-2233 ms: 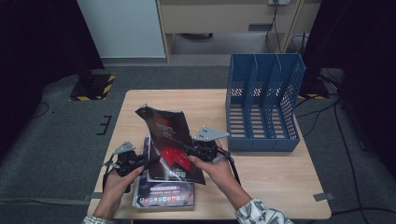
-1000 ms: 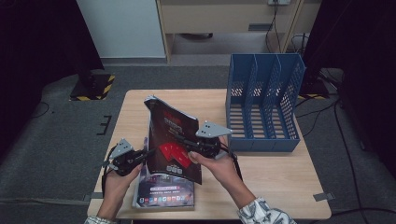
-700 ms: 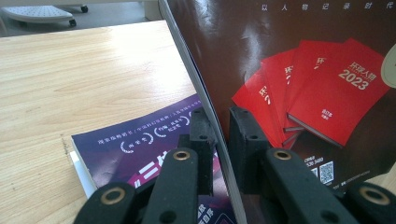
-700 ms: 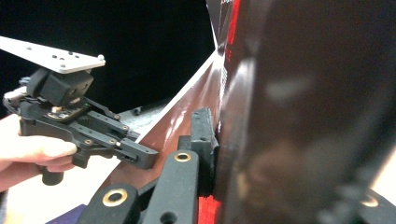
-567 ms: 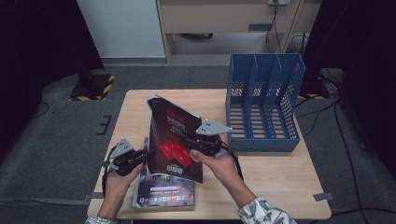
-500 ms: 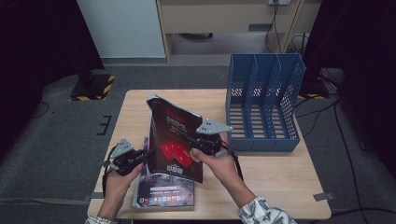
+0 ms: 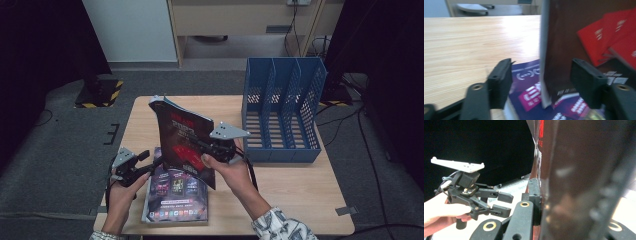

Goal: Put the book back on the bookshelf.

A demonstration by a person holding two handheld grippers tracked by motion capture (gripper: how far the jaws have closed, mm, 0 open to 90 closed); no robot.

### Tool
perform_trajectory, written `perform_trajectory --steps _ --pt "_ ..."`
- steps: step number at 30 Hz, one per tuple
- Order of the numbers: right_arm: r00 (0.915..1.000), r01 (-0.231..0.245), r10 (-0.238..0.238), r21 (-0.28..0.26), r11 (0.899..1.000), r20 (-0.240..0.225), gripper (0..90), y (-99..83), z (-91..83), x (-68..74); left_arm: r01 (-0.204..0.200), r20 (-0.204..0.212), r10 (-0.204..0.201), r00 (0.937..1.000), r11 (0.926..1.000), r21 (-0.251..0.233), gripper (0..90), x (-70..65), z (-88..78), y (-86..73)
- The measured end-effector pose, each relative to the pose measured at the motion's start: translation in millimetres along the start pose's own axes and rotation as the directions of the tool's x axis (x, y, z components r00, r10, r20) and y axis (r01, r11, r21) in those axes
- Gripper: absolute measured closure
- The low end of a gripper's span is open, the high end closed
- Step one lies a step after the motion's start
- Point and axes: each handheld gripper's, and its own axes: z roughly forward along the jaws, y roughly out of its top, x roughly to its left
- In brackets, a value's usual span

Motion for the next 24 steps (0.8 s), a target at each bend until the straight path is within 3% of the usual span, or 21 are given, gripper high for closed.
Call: perform_trajectory --steps 3,10,12,20,24 --pt "0.9999 0.010 -0.010 -0.006 1.000 0.007 87.0 3.4 1.6 -1.8 -0.041 -0.050 0.043 0.9979 0.9983 0.041 22.2 2.3 1.3 -1.0" --pt "0.9998 0.000 0.001 -0.046 0.999 0.018 87.0 11.3 0.1 -9.6 -0.001 -0.063 0.006 0.9980 0.9966 0.083 9.7 8.1 7.2 -3.9" --pt "0.9998 -0.005 0.006 -0.052 0.999 0.021 87.0 11.5 -0.9 -11.3 -0.007 -0.070 0.013 0.9975 0.9956 0.093 5.3 8.5 9.1 -5.0" --pt "0.9991 -0.018 0.020 -0.070 0.997 0.037 87.0 12.4 -5.4 -19.7 -0.009 -0.092 0.019 0.9956 0.9931 0.117 4.0 11.9 13.4 -8.1" --pt "0.9985 -0.021 0.025 -0.079 0.997 0.049 87.0 15.2 -10.1 -21.0 -0.009 -0.133 0.026 0.9907 0.9914 0.131 4.2 15.5 11.3 -10.7"
